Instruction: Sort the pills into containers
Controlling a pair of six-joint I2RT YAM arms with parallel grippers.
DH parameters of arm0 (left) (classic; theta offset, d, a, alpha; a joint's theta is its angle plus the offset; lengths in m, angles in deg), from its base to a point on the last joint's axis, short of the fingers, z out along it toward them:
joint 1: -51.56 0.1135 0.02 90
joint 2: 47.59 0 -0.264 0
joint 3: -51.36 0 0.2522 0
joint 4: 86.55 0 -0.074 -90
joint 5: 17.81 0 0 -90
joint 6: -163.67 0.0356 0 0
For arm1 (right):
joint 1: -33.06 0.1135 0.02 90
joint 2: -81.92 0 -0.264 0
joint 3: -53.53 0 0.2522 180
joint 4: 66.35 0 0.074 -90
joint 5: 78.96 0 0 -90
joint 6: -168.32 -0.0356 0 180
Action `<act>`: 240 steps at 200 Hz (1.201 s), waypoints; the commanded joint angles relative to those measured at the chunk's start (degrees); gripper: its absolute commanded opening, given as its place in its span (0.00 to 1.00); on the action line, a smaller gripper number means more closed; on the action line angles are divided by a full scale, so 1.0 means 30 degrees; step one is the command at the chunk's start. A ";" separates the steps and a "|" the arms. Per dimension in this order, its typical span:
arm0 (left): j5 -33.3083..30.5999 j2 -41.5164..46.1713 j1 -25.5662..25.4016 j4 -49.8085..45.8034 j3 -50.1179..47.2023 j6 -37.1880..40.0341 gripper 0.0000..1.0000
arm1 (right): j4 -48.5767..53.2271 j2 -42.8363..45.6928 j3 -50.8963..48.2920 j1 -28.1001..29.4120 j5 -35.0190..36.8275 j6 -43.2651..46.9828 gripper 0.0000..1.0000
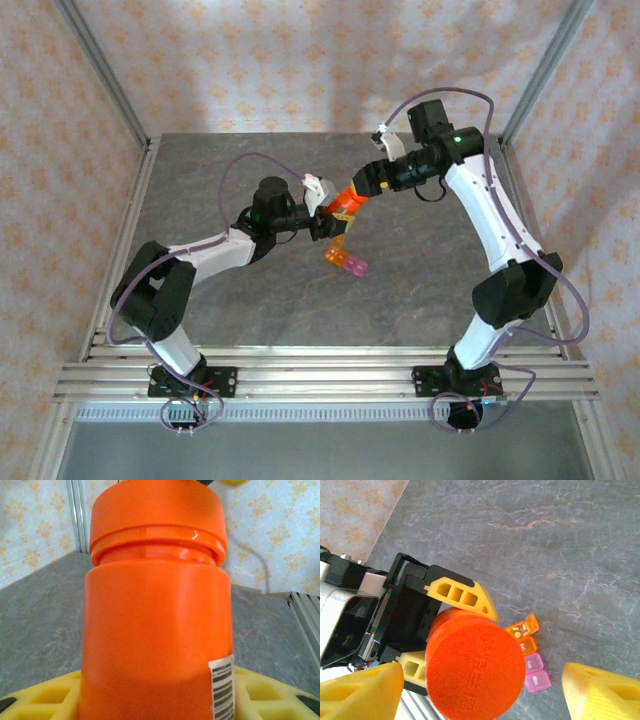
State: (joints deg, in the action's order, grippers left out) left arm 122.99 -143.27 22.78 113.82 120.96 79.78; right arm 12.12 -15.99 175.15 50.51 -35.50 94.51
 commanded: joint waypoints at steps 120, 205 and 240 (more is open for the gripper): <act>0.0405 0.0934 -0.0081 0.0467 0.0358 0.0747 0.00 | -0.0366 -0.0732 -0.0586 -0.0132 -0.2523 -0.0912 0.42; 0.0406 0.0527 -0.0092 0.0410 0.0724 0.0774 0.00 | -0.4366 0.0644 -0.3602 0.1134 0.1937 -1.0039 0.38; 0.0396 0.0301 -0.0110 0.0542 0.0756 0.0718 0.00 | -0.4962 0.0803 -0.4209 0.2448 0.3785 -1.2319 0.35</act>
State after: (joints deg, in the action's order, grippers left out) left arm 121.18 -142.72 23.24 107.33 120.96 80.79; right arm 0.60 -13.67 164.85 54.01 -30.56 66.16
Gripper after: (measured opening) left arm 0.518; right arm 0.422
